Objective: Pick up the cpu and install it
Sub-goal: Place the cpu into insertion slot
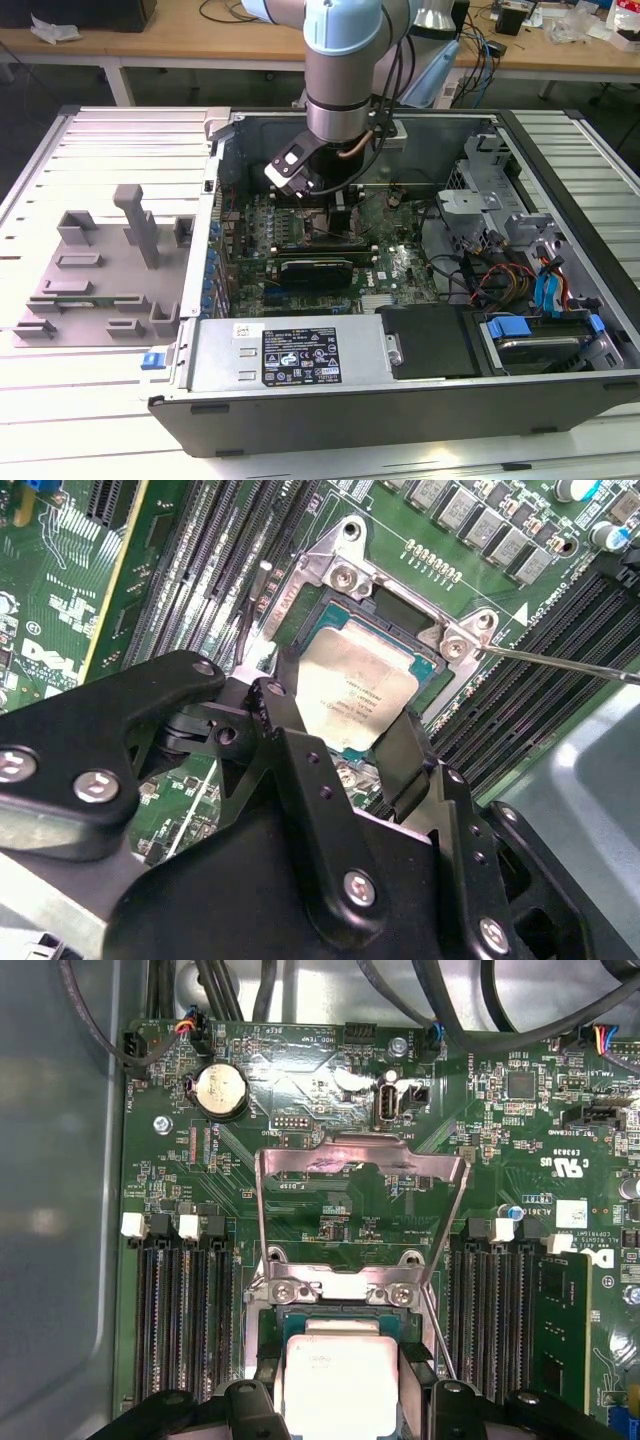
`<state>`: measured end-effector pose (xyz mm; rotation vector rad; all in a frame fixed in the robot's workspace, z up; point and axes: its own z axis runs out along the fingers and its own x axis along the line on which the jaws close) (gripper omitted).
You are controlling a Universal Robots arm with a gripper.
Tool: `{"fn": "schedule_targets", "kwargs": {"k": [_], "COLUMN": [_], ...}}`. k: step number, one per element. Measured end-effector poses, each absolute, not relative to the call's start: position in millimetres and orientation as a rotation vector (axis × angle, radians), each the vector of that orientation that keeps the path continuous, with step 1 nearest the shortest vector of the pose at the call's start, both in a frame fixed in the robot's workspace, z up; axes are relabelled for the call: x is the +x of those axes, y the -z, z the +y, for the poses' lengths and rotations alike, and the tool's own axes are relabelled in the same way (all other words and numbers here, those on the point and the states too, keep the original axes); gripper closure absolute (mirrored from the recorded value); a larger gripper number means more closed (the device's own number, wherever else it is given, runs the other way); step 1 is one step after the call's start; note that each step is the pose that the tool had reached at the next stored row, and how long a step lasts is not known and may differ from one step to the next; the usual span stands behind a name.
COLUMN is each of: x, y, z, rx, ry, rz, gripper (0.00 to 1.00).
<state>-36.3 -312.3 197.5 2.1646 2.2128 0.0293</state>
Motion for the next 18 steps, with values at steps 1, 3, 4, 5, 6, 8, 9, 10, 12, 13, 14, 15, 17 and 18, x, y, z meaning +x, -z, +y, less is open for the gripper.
{"fn": "schedule_targets", "kwargs": {"k": [1, 3, 4, 5, 6, 8, 9, 10, 12, 13, 14, 15, 17, 18], "x": [-36.3, -36.3, -36.2, -36.0, -36.1, -36.1, -36.1, -36.1, -36.1, -36.1, -36.1, -36.0, -36.1, -36.1], "y": [-197.5, -197.5, -197.5, -197.4, -197.4, -197.5, -199.3, -201.2, -208.4, -213.4, -216.3, -216.6, -217.3, -217.5], "z": [-312.3, -312.3, -312.3, -312.3, -312.3, -312.3, -312.4, -312.4, -312.3, -312.3, -312.3, -312.3, -312.3, -312.3], "rx": [2.165, 2.165, 2.165, 2.164, 2.165, 2.165, 2.165, 2.165, 2.165, 2.165, 2.165, 2.165, 2.165, 2.165], "ry": [-0.029, -0.029, -0.029, -0.03, -0.029, -0.029, -0.029, -0.029, -0.029, -0.029, -0.029, -0.029, -0.029, -0.029], "rz": [2.213, 2.213, 2.213, 2.213, 2.213, 2.213, 2.213, 2.213, 2.213, 2.213, 2.213, 2.213, 2.213, 2.213], "gripper": [0.45, 0.45, 0.45, 0.45, 0.38, 0.38, 0.38, 0.38, 0.38, 0.38, 0.38, 0.38, 0.39, 0.46]}}
